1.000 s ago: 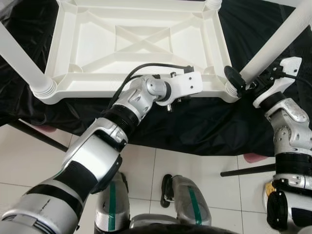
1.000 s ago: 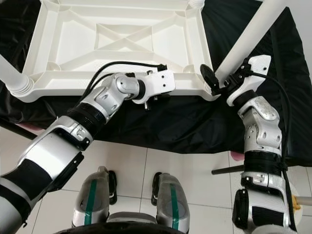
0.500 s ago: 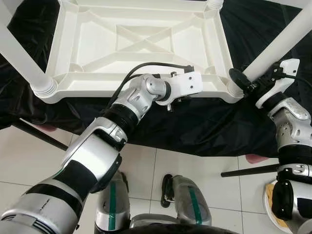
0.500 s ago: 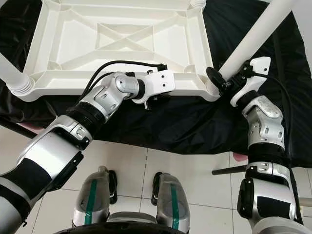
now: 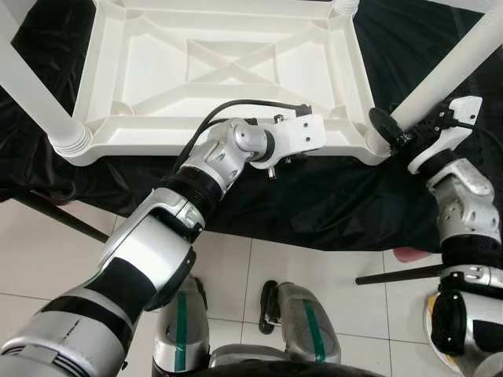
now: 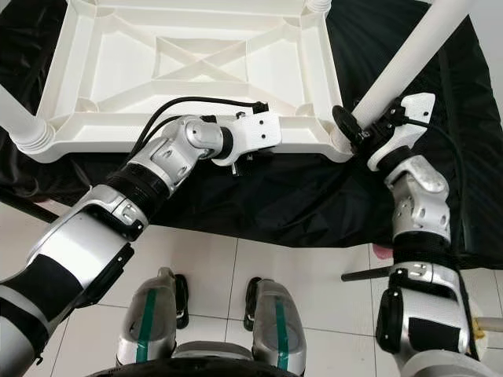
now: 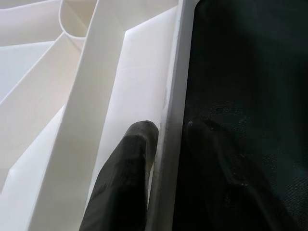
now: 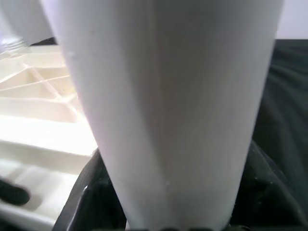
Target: Building children table
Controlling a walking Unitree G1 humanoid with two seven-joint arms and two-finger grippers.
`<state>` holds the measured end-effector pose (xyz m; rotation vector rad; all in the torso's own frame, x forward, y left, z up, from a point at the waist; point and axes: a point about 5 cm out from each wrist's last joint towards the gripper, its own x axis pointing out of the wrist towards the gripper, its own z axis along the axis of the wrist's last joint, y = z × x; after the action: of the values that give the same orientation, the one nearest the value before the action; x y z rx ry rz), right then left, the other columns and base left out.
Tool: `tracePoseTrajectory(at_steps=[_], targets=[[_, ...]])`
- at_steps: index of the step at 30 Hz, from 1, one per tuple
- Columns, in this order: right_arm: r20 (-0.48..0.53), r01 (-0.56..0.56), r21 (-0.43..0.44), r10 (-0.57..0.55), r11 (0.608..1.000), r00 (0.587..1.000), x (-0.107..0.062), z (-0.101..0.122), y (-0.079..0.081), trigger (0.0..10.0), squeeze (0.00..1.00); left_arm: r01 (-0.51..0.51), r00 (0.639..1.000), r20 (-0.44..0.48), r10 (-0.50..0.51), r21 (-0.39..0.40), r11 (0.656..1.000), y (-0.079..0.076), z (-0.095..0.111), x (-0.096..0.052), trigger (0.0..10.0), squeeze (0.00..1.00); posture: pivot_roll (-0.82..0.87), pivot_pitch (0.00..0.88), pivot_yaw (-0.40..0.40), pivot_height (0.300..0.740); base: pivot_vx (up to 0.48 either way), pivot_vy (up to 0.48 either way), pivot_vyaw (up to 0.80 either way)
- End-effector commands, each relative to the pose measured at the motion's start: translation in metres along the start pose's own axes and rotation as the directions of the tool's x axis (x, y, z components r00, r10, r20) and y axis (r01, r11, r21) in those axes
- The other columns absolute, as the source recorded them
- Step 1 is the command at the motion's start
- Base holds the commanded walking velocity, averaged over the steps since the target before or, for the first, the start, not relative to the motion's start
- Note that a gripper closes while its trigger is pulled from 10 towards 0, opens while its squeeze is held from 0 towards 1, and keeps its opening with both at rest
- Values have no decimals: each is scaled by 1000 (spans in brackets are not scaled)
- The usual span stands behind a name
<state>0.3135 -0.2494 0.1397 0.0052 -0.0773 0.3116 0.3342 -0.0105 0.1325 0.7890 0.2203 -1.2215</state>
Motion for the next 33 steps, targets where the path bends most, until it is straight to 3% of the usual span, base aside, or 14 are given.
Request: tracePoseTrajectory(at_steps=[1,6,8,10,12,17,18,20,21,22,23,26,33], targets=[[1,79,11,-79,997,997,1,-3,2,0,0,24,998,-53,-26,-31,999,-6,-12,2,10000,0,46,53,-39,740,0,0,0],[15,141,47,-142,989,990,2,-2,5,0,0,24,998,-53,-26,-30,999,-6,-13,1,10000,0,45,54,-40,740,0,0,0],[10,236,70,-237,969,971,3,-1,11,0,0,23,998,-53,-25,-30,999,-6,-12,2,10000,0,43,55,-43,740,0,0,0],[10,236,70,-237,969,971,3,-1,11,0,0,23,998,-53,-25,-30,999,-6,-12,2,10000,0,43,55,-43,740,0,0,0],[-5,318,94,-318,944,948,3,-1,12,0,0,24,998,-51,-25,-31,999,-6,-12,2,10000,0,42,56,-44,740,0,0,0],[-34,530,82,-529,844,848,0,-2,21,0,0,24,998,-51,-26,-34,999,-7,-12,2,10000,0,41,58,-47,740,0,0,0],[-34,530,82,-529,844,848,0,-2,21,0,0,24,998,-51,-26,-34,999,-7,-12,2,10000,0,41,58,-47,740,0,0,0],[-57,618,65,-616,783,786,0,-3,32,0,0,25,998,-50,-27,-35,999,-7,-12,2,10000,0,41,61,-49,740,0,0,0],[-57,618,65,-616,783,786,0,-3,32,0,0,25,998,-50,-27,-35,999,-7,-12,2,10000,0,41,61,-49,740,0,0,0],[-57,670,57,-668,740,742,-2,-2,37,0,0,25,998,-49,-27,-35,999,-7,-12,3,10000,0,41,61,-49,740,0,0,0],[-57,670,57,-668,740,742,-2,-2,37,0,0,25,998,-49,-27,-35,999,-7,-12,3,10000,0,41,61,-49,740,0,0,0],[-62,736,40,-734,675,676,-4,-2,44,0,0,28,998,-48,-29,-36,999,-8,-12,3,10000,0,40,61,-48,740,0,0,0],[-74,741,55,-737,670,672,-1,0,52,0,0,31,998,-49,-33,-33,999,-9,-11,4,10000,0,41,57,-47,740,0,0,0]])
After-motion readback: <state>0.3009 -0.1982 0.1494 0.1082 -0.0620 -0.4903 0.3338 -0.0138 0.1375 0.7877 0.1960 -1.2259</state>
